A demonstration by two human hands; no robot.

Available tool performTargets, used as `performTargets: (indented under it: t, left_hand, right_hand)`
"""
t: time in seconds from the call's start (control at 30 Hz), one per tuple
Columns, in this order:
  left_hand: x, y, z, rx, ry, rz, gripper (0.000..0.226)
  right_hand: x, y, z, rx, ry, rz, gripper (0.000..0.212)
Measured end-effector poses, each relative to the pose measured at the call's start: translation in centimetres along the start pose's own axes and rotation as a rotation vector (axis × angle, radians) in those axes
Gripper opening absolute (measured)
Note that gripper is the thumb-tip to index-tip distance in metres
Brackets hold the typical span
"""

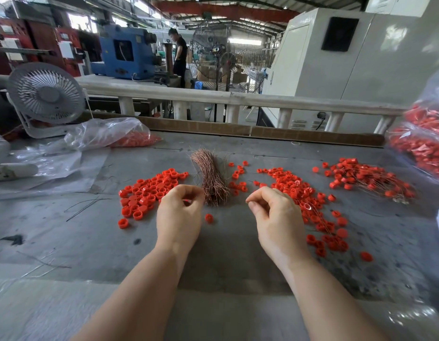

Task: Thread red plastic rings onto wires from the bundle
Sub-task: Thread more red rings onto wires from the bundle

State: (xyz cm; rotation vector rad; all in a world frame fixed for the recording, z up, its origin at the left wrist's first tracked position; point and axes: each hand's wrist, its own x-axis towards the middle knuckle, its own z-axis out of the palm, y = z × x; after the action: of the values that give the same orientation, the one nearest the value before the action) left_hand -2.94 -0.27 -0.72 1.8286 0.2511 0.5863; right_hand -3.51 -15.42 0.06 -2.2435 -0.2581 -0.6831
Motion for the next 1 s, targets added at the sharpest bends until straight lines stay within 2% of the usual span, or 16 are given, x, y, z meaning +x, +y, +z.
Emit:
performTargets:
  t: [0.1, 0.23, 0.4, 0.5, 0.6, 0.77, 0.9, 1.0]
  left_hand:
    - [-0.4, 0.0, 0.3, 0.227, -0.112, 0.004, 0.024]
    - [-0.9, -0.5, 0.5, 0.5, -0.203, 0.164, 0.017]
    - [-1.0, -0.3, 0.4, 0.435, -0.19, 0.228, 0.013]
    - [-1.1, -0.5, 0.5, 0.481, -0.224, 0.258, 0.015]
    - [-0.9, -0.5, 0.4, 0.485, -0.185, 0.236, 0.018]
    - [-0.1, -0.6, -0.6, 0.568, 0.0, 0.163, 0.025]
    - [0.3, -0.7, -1.3, 0.685, -0.106, -0.038, 0.049]
    - [0.5, -1.2, -1.3, 0.76, -0.128, 0.01, 0.048]
  right_hand:
    - [-0.1, 0.0, 0.2, -0.008, -0.01, -0.007, 0.015]
    - [-0.1, 0.1, 0.2, 0.004, -0.008, -0.004, 0.015]
    - [-0.1, 0.1, 0.3, 0.011, -0.006, -0.017, 0.015]
    - [0.0, 0.2, 0.3, 0.013, -0.006, -0.026, 0.016]
    - [0.0, 0.3, 0.4, 0.01, -0.009, -0.034, 0.015]
    - [0.0, 0.4, 0.4, 0.021, -0.02, -0.04, 0.014]
    - [-0.1, 0.4, 0.4, 0.027, -0.037, -0.033, 0.012]
    - [-0.1, 0.4, 0.5, 0.025, -0.049, -0.027, 0.012]
